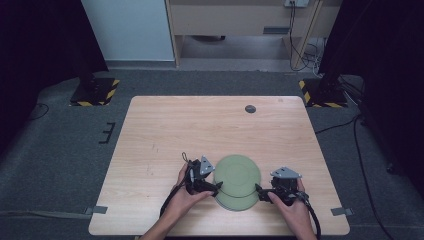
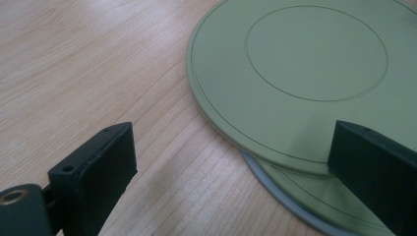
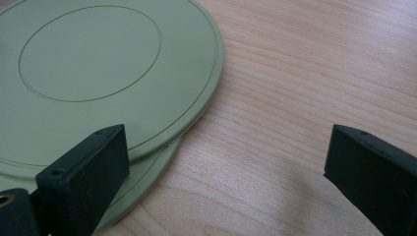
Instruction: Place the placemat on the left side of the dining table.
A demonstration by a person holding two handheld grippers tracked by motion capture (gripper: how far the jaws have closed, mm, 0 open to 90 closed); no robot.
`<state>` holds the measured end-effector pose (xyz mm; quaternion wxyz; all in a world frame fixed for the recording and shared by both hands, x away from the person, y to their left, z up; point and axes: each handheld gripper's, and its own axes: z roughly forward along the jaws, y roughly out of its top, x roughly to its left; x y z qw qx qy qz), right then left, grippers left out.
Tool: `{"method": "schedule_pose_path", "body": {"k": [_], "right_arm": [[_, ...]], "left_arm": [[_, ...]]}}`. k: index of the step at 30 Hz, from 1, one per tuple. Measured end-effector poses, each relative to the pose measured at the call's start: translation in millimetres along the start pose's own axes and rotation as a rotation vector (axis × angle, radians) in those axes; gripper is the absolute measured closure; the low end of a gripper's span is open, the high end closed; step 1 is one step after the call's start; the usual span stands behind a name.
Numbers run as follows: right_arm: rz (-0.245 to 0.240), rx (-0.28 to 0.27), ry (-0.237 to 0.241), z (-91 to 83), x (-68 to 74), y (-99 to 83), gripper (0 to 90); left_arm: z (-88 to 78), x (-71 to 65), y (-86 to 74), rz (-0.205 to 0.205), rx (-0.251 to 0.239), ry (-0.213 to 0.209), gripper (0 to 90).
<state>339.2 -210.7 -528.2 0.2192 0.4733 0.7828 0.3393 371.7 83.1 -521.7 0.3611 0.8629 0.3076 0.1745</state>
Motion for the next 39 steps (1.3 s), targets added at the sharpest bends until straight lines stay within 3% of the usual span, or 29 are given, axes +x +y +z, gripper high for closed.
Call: {"method": "schedule_pose_path", "body": {"k": [11, 16, 19, 39], "right_arm": [[0.001, 0.001, -0.006, 1.8, -1.6, 0.9, 1.6], [0.000, 0.000, -0.009, 1.8, -2.1, 0.8, 1.9], [-0.001, 0.000, -0.011, 1.8, -1.9, 0.8, 1.8], [0.007, -0.009, -0.027, 3.8, -3.5, 2.4, 2.7]], "left_arm": [[-1.8, -0.7, -1.2, -0.010, -0.002, -0.008, 3.8], [-3.9, -0.1, -4.3, 0.003, 0.011, -0.007, 3.6], [-2.1, 2.2, -3.9, -0.013, 0.017, -0.011, 1.2], [1.9, 3.9, -0.3, -0.007, 0.015, 0.008, 0.2]]}}
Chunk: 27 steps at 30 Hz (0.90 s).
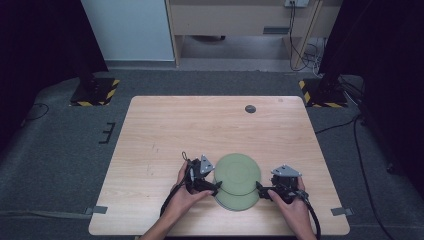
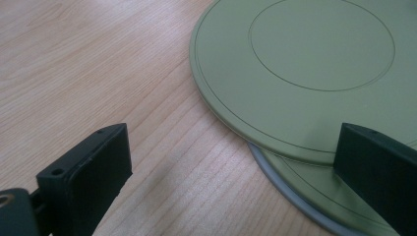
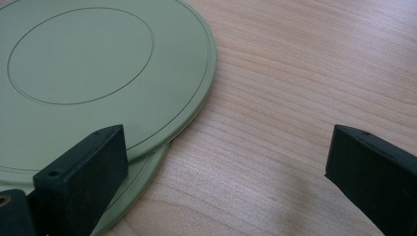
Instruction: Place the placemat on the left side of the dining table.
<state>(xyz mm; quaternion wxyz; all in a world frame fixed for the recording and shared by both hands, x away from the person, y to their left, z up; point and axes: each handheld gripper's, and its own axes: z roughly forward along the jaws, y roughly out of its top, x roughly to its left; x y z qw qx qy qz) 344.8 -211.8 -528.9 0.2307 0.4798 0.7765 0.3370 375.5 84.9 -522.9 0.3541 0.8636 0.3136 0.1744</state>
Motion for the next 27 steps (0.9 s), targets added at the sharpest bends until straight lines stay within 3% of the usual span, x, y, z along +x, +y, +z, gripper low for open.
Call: {"method": "schedule_pose_path", "body": {"k": [27], "right_arm": [[-0.014, 0.002, 0.002, -0.9, 1.7, 0.4, 4.2]], "left_arm": [[-1.2, 0.6, 1.1, 0.004, -0.020, 0.000, 3.9]]}}
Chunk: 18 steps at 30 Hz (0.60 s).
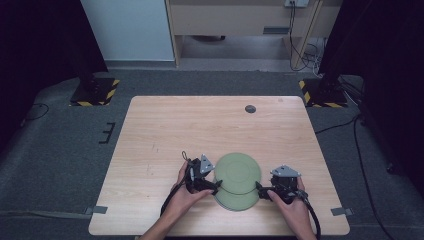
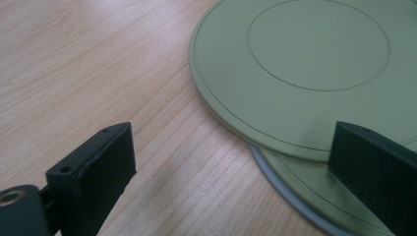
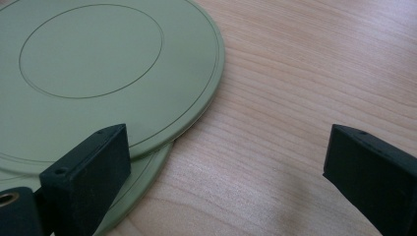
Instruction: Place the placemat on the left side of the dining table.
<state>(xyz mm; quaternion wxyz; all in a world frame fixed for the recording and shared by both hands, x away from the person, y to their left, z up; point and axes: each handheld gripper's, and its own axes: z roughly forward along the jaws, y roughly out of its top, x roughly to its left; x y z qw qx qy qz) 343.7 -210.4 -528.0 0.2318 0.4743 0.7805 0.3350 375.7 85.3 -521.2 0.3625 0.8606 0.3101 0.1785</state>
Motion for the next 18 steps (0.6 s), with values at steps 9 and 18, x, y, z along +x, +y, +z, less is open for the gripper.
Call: {"method": "schedule_pose_path", "body": {"k": [9, 18], "right_arm": [[0.016, -0.009, 0.000, -3.7, -6.4, -0.2, 4.7], [0.013, -0.016, -0.009, -3.5, -7.1, -0.6, 5.8]], "left_arm": [[-14.9, 16.3, 14.1, -0.019, -0.035, -0.018, 3.3], [-8.5, 37.7, 38.1, -0.062, -0.031, -0.045, 5.3]]}}
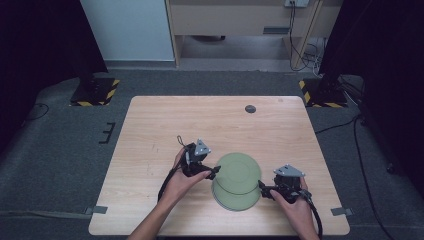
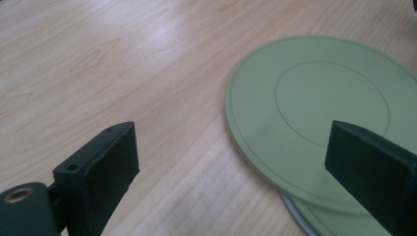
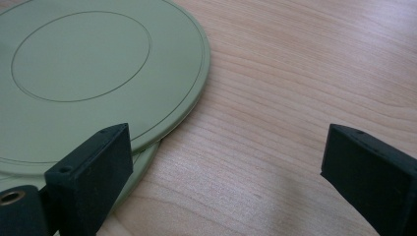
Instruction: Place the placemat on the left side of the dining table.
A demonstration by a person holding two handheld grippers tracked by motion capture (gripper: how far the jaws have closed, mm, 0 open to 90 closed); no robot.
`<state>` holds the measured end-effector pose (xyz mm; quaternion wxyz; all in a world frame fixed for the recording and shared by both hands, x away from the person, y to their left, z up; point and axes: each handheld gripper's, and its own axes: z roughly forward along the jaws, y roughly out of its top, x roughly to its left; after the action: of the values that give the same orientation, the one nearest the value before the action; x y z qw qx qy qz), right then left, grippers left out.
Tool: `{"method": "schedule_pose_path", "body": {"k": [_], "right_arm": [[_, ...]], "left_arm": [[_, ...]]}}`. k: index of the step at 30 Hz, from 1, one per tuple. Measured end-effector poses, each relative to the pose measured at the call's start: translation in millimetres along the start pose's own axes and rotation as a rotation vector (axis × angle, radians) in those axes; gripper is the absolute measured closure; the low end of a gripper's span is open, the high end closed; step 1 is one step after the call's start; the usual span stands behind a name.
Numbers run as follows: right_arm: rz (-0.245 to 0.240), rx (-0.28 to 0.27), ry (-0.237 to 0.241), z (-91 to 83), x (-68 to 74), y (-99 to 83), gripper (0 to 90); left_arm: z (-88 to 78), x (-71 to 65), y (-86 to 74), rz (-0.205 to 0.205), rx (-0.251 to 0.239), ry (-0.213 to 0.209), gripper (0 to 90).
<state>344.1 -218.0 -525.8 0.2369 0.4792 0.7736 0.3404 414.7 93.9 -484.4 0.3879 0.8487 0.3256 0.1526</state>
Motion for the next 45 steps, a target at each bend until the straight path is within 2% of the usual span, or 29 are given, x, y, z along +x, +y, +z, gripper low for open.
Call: {"method": "schedule_pose_path", "body": {"k": [3, 7, 10, 15, 18, 20, 25, 30, 34, 39, 44, 45], "right_arm": [[-0.005, -0.002, 0.002, 0.3, 0.5, -0.1, 6.4], [-0.013, -0.009, 0.010, -0.8, 0.7, 0.0, 8.1], [-0.017, -0.010, 0.020, -0.4, 1.2, 0.1, 12.1], [-0.032, -0.001, 0.040, 0.9, 5.1, -0.5, 14.9], [-0.044, -0.002, 0.045, 1.2, 7.1, -0.4, 16.3], [-0.044, -0.001, 0.045, 1.0, 7.0, -0.2, 16.6], [-0.044, -0.002, 0.050, 1.3, 6.6, -0.2, 16.8], [-0.044, -0.002, 0.050, 1.3, 6.6, -0.2, 16.8], [-0.043, -0.002, 0.050, 1.5, 6.5, -0.1, 16.6], [-0.041, -0.001, 0.049, 1.4, 6.7, -0.2, 16.6], [-0.041, -0.002, 0.048, 1.4, 6.8, -0.4, 16.6], [-0.042, -0.002, 0.048, 1.5, 6.8, -0.4, 16.4]], "left_arm": [[5.0, 5.2, 4.1, -0.044, -0.004, -0.025, 6.0], [13.5, 8.5, 4.2, -0.064, 0.021, -0.050, 10.2], [18.0, 8.7, 3.8, -0.063, 0.033, -0.071, 17.5], [23.1, 5.6, 3.4, -0.044, 0.085, -0.091, 26.0], [25.6, 5.3, 2.5, -0.058, 0.106, -0.114, 29.2], [28.1, 4.6, 2.0, -0.058, 0.131, -0.114, 31.3], [34.7, 2.2, -0.3, -0.072, 0.170, -0.148, 32.1], [39.3, -0.2, -1.0, -0.085, 0.163, -0.184, 29.6], [43.2, -1.4, -1.6, -0.087, 0.180, -0.196, 29.1], [46.6, 2.0, -4.0, -0.126, 0.179, -0.221, 27.1], [48.4, -0.9, -3.5, -0.125, 0.169, -0.241, 29.6], [48.6, -2.1, -2.9, -0.119, 0.174, -0.233, 28.9]]}}
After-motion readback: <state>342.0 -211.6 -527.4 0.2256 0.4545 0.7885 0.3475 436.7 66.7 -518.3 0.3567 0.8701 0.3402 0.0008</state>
